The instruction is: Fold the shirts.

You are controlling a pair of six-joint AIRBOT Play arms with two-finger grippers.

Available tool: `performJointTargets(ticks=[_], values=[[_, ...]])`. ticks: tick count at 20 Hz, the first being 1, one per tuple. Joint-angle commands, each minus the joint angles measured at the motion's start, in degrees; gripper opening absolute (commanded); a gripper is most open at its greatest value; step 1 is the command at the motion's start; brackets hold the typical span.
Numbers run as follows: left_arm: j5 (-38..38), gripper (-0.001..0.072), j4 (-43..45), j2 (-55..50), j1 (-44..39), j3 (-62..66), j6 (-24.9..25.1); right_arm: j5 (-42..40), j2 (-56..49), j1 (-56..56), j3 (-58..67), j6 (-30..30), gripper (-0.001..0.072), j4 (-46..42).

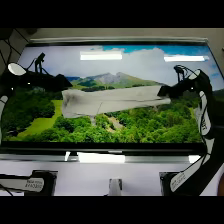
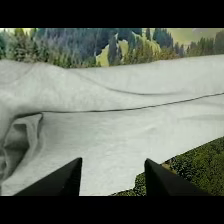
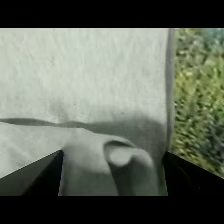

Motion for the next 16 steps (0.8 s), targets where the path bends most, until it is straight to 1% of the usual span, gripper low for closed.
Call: performJointTargets(ticks=[1,2,3,4,5,6,8,9,12,14,16], values=[[0.1,0.0448,-0.4,2.8,-2.4,0.1,1.7,3.0,-2.8,1.2,-0.1,2.0,0.0691,5.2],[0.1,0.0448,-0.4,3.0,-3.2,0.1,2.1,3.8,-3.0,1.8,-0.1,2.4,0.0681,5.4],[0.1,0.0448,-0.4,2.9,-4.1,0.1,2.1,4.1,-3.2,2.2,-0.1,2.5,0.0572,5.4],[0.1,0.0448,-0.4,2.8,-5.0,0.0,2.1,4.6,-3.2,2.7,-0.1,2.5,0.0297,5.8],[0.1,0.0448,-0.4,2.5,-6.1,0.0,2.0,5.7,-2.9,2.8,-0.1,2.6,0.0044,7.5],[0.2,0.0424,-0.4,2.2,-7.2,0.0,2.0,6.9,-2.4,2.8,-0.1,1.7,0.0035,10.1],[1.5,0.0078,-0.5,0.6,-10.7,0.0,1.8,8.6,0.8,2.8,-0.1,-1.4,0.0033,15.2],[3.2,0.0039,-1.4,-0.9,-13.1,-0.1,1.8,8.9,3.4,2.9,-0.1,-1.7,0.0033,16.5],[9.9,0.0038,-8.8,-7.0,-20.8,-0.3,1.8,11.9,13.3,4.3,-0.1,-1.7,0.0033,16.4],[15.7,0.0038,-17.6,-12.1,-25.3,-0.2,1.8,16.5,19.6,6.2,-0.1,-1.6,0.0034,15.5],[18.4,0.0038,-26.2,-16.6,-29.1,-0.2,1.9,20.9,26.0,9.1,-0.1,-0.7,0.0034,13.4]])
